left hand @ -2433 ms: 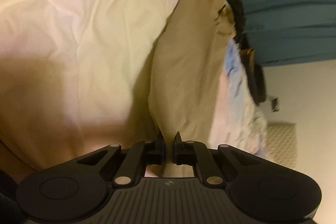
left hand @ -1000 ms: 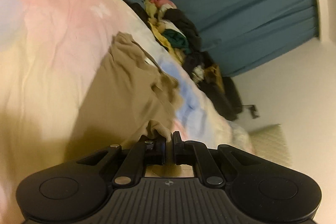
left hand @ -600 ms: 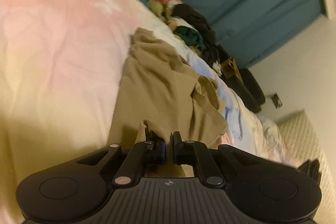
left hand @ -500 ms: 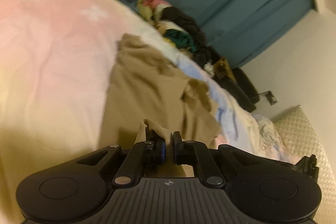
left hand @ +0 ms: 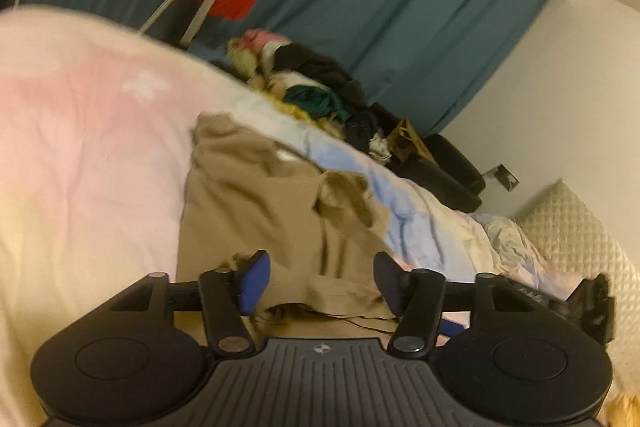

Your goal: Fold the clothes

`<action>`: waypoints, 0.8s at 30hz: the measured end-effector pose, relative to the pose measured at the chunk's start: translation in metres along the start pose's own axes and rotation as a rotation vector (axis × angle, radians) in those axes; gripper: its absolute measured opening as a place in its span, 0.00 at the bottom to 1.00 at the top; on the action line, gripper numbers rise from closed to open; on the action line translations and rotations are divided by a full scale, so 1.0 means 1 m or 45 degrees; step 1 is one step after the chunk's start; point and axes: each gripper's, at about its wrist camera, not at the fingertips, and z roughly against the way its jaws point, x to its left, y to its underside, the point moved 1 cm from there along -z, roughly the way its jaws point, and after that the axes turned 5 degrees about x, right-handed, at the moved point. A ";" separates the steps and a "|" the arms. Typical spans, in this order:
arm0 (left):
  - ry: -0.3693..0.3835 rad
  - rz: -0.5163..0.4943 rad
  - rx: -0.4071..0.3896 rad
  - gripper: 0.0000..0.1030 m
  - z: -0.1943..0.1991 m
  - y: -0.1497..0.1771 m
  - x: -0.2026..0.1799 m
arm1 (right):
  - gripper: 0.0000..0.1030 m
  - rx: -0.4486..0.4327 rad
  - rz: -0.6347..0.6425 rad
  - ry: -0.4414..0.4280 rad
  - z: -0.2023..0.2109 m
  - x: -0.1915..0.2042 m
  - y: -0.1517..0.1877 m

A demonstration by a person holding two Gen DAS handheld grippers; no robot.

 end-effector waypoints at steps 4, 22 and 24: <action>-0.005 -0.135 0.088 0.64 0.010 0.016 -0.025 | 0.68 -0.070 0.211 0.036 0.030 0.026 0.021; -0.551 -0.165 -0.067 0.56 -0.058 0.020 0.007 | 0.21 -0.011 0.406 0.304 -0.043 0.014 0.018; -0.525 -0.110 -0.055 0.56 -0.057 0.016 0.013 | 0.22 -0.030 0.400 0.315 -0.042 0.013 0.016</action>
